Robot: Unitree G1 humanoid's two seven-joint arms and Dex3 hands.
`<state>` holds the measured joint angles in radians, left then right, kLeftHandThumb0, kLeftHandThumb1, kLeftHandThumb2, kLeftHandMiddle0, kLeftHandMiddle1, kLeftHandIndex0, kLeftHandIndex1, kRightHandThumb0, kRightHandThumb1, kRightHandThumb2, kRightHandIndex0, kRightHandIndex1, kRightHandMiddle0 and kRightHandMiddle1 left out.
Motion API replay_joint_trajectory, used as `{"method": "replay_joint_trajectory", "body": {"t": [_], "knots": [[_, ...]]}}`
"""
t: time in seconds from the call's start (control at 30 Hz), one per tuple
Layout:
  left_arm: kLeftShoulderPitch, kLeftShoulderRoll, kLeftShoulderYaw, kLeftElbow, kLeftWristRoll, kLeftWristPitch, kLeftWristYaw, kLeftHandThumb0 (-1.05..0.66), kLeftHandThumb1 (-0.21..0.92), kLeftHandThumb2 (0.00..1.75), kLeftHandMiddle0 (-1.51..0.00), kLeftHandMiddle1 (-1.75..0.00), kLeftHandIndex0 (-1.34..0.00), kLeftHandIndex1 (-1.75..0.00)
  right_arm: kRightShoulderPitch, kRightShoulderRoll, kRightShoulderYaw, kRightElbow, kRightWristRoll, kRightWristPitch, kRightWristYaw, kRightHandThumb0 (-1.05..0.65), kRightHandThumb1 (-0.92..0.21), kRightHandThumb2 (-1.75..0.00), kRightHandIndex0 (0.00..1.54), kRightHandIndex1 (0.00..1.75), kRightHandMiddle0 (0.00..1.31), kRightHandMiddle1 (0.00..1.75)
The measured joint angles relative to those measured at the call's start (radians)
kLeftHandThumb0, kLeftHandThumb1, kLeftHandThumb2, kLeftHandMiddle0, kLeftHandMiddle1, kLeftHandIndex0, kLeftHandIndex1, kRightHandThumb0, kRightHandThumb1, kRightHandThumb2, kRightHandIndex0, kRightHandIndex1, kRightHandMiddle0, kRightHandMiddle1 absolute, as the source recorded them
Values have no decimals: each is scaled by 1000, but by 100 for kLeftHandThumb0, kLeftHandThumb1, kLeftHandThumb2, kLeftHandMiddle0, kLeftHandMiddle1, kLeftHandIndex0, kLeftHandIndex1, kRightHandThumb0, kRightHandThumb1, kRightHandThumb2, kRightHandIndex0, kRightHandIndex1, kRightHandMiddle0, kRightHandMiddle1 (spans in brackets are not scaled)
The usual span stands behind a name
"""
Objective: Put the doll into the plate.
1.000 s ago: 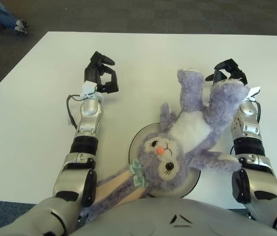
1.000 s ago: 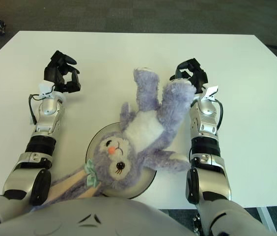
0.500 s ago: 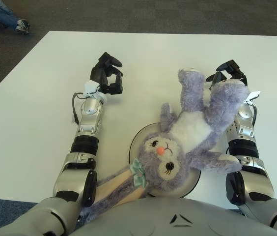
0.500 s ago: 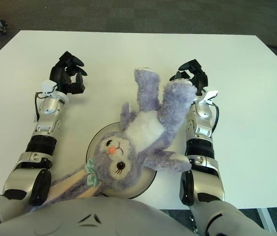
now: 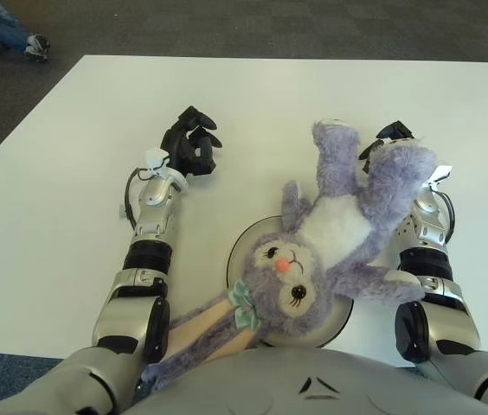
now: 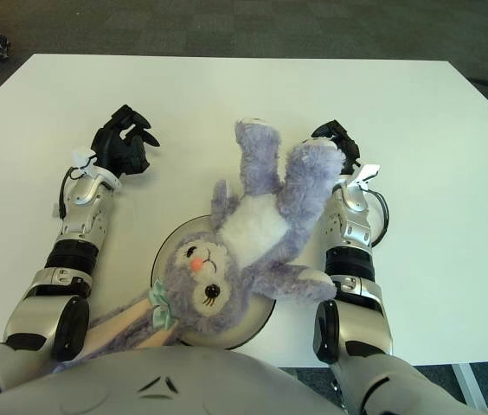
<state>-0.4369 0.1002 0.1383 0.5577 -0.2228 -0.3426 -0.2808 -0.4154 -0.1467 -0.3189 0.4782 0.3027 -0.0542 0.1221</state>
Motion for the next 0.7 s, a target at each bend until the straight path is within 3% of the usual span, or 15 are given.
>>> {"method": "replay_joint_trajectory", "body": {"t": [0.33,0.47,0.7], "knots": [[0,0,15,0,-4,4,-1,-1,25,140,-55,-175,-54,-175,0,2,1,-25,19,25,28,-1,7,-175,89,172,69,175],[0,1,15,-1,-4,14,-1,-1,8,159,-79,-175,-57,-171,0,2,2,-24,17,14,34,-1,7,-175,89,172,68,175],[0,7,18,-4,-3,27,0,-2,-3,170,-90,-175,-65,-169,0,2,2,-16,-3,-16,30,-1,7,-175,90,172,68,175]]}}
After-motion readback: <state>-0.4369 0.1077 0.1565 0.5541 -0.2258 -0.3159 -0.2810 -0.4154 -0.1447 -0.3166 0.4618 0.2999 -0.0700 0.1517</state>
